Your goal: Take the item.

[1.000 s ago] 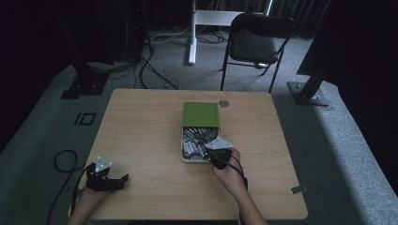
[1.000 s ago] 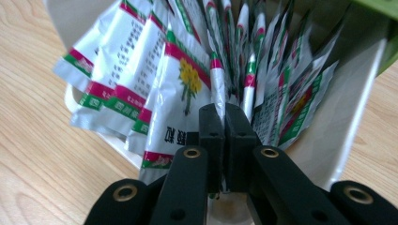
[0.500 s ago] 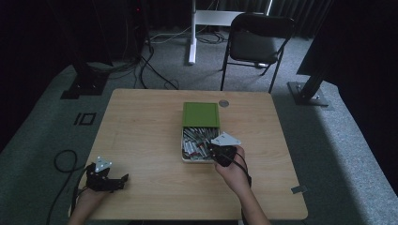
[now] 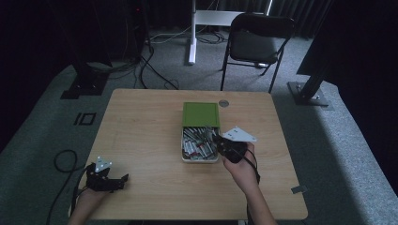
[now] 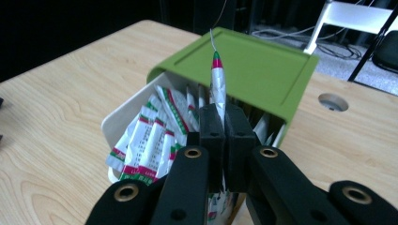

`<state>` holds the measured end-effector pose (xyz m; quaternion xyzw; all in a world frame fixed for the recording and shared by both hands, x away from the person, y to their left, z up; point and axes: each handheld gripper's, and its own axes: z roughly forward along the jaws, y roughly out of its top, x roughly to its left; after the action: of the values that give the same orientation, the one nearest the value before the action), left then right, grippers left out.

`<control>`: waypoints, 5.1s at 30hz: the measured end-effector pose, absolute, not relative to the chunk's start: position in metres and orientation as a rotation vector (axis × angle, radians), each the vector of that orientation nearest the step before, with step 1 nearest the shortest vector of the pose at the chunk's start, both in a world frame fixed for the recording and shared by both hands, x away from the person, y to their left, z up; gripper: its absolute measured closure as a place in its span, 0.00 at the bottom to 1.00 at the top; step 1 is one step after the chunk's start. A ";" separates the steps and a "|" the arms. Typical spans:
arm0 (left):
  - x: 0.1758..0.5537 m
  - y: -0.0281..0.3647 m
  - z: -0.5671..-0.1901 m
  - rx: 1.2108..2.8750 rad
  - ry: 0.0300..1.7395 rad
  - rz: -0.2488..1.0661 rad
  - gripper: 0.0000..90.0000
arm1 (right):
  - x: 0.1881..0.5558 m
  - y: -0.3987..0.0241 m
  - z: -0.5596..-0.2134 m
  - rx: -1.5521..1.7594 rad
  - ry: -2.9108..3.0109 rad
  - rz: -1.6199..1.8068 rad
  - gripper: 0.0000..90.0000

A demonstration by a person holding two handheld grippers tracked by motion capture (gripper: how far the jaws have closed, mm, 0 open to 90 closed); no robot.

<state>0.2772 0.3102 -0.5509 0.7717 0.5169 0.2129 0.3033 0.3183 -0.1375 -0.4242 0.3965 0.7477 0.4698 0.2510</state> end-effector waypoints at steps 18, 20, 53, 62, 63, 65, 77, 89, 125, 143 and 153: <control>0.277 0.310 -0.551 2.046 1.368 0.566 0.02 | 0.332 -0.198 -0.412 1.203 1.844 1.225 0.98; 0.277 0.310 -0.551 2.045 1.368 0.566 0.02 | 0.335 -0.205 -0.416 1.229 1.824 1.208 0.98; 0.277 0.310 -0.551 2.046 1.369 0.565 0.02 | 0.384 -0.240 -0.504 1.420 1.875 0.877 0.98; 0.277 0.310 -0.551 2.046 1.369 0.565 0.02 | 0.384 -0.221 -0.516 1.404 1.932 0.878 0.98; 0.277 0.310 -0.551 2.046 1.369 0.565 0.02 | 0.384 -0.218 -0.517 1.409 1.940 0.891 0.97; 0.277 0.310 -0.551 2.046 1.369 0.565 0.02 | 0.383 -0.213 -0.520 1.406 1.953 0.900 0.97; 0.277 0.310 -0.551 2.046 1.369 0.565 0.02 | 0.375 -0.188 -0.538 1.404 2.014 0.975 0.87; 0.277 0.310 -0.551 2.046 1.370 0.566 0.02 | 0.372 -0.177 -0.551 1.399 2.057 1.120 0.68; 0.277 0.310 -0.551 2.046 1.369 0.565 0.02 | 0.338 -0.256 -0.530 1.502 1.850 1.061 0.23; 0.277 0.310 -0.551 2.046 1.369 0.565 0.02 | 0.322 -0.298 -0.539 1.634 1.752 0.926 0.16; 0.277 0.310 -0.551 2.047 1.369 0.565 0.02 | 0.310 -0.317 -0.544 1.687 1.751 0.863 0.16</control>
<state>0.2772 0.3103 -0.5508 0.7722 0.5164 0.2133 0.3025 0.3097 -0.3167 -0.5443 0.6283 0.6521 0.3213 0.2769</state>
